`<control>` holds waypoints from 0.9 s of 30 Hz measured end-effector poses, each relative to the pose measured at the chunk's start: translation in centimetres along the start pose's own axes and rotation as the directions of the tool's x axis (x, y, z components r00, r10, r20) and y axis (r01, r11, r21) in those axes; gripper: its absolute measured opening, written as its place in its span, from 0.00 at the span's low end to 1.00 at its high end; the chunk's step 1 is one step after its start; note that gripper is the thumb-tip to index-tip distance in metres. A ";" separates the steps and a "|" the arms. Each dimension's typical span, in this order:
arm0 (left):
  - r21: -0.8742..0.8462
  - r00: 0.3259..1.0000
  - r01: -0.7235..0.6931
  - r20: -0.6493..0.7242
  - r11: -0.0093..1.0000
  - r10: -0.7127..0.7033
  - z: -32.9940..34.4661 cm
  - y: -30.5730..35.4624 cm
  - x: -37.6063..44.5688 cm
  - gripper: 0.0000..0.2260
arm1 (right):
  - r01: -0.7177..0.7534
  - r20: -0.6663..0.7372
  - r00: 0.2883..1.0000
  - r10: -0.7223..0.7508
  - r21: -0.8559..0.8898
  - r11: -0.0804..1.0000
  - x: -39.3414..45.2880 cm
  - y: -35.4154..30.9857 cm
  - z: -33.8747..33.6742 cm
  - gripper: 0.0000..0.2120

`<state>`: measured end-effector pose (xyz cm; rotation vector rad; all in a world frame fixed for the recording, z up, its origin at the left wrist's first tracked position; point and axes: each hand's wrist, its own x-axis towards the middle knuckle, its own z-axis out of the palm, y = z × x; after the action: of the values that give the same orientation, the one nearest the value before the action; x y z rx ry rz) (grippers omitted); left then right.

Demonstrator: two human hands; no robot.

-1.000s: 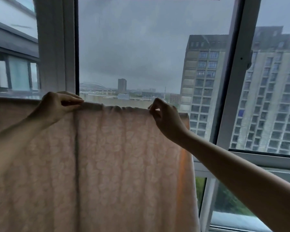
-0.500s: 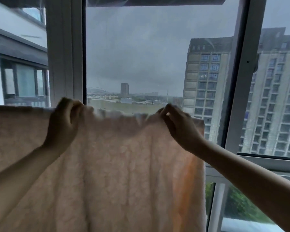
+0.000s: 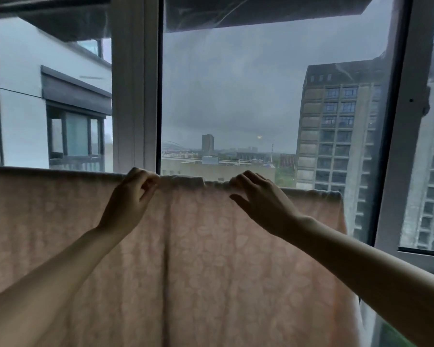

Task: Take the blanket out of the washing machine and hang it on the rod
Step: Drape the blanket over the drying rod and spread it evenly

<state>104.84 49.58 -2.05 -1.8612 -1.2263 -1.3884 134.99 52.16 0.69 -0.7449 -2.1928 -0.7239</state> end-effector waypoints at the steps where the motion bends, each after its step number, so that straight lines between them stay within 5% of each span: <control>1: 0.010 0.999 0.039 -0.021 0.999 -0.038 -0.3 -0.6 0.2 0.08 | 0.007 -0.011 1.000 -0.007 0.009 1.000 0.5 -0.2 0.3 0.14; 4: 0.077 0.992 0.128 -0.016 0.989 -0.127 -1.4 -2.8 0.5 0.12 | -0.010 -0.092 0.996 0.016 0.070 0.997 1.3 -0.7 0.6 0.07; 9: 0.195 0.995 0.097 -0.010 0.976 -0.097 -2.7 -4.4 1.9 0.04 | -0.104 -0.148 0.980 0.135 0.199 0.974 2.2 -0.8 1.2 0.04; 13: 0.137 0.976 0.176 -0.156 0.975 -0.154 -3.4 -5.0 2.5 0.05 | -0.084 -0.345 0.909 0.233 0.396 0.914 3.0 -1.1 0.4 0.01; 18: 0.072 0.980 0.191 0.044 0.979 -0.194 -3.2 -6.4 -0.4 0.06 | 0.017 -0.109 0.994 -0.002 0.142 0.990 0.7 -0.7 1.5 0.03; 27: 0.184 0.972 0.232 -0.018 0.955 -0.233 -5.1 -9.4 0.0 0.04 | 0.120 -0.021 0.993 -0.120 0.011 0.993 2.0 -1.5 1.6 0.13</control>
<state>94.20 49.79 -1.31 -1.6343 -1.5618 -1.3374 132.12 52.83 0.83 -0.6006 -2.2364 -0.7742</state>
